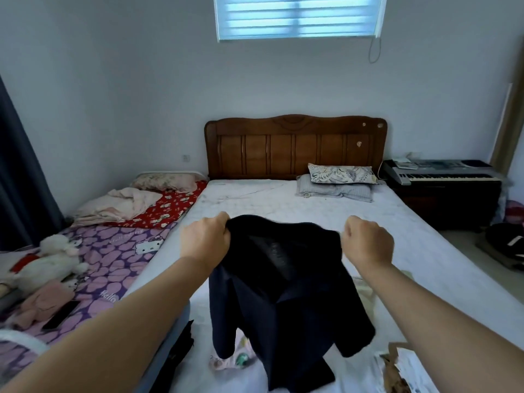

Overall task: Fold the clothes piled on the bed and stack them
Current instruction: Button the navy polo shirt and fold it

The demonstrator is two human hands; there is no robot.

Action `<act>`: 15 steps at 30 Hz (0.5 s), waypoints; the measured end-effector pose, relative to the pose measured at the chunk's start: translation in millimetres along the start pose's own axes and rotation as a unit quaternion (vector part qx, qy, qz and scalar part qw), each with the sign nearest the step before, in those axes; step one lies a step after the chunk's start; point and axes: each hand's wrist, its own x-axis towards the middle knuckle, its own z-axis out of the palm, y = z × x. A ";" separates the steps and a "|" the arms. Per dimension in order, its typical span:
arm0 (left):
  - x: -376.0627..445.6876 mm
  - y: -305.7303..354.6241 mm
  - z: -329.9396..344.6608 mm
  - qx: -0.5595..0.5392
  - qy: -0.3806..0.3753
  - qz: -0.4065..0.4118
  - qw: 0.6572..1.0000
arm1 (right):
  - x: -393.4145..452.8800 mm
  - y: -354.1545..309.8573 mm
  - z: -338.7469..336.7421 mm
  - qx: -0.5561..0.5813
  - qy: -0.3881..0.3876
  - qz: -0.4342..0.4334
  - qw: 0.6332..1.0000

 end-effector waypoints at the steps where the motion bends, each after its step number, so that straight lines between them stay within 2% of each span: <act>1: 0.4 -3.6 -5.3 -0.014 0.002 -0.024 1.000 | -0.6 10.1 -0.4 -0.001 -0.004 0.018 1.000; 5: -9.8 -10.3 -16.1 -0.066 -0.024 -0.083 0.994 | -11.3 30.5 3.3 0.053 -0.057 0.011 0.997; 8: -20.3 0.9 -18.4 -0.093 -0.029 -0.102 0.990 | -28.7 9.4 9.2 0.127 -0.102 -0.008 0.987; 15: -37.2 6.9 -20.8 -0.143 -0.026 -0.107 0.984 | -72.1 -51.0 26.7 0.215 -0.201 -0.116 0.949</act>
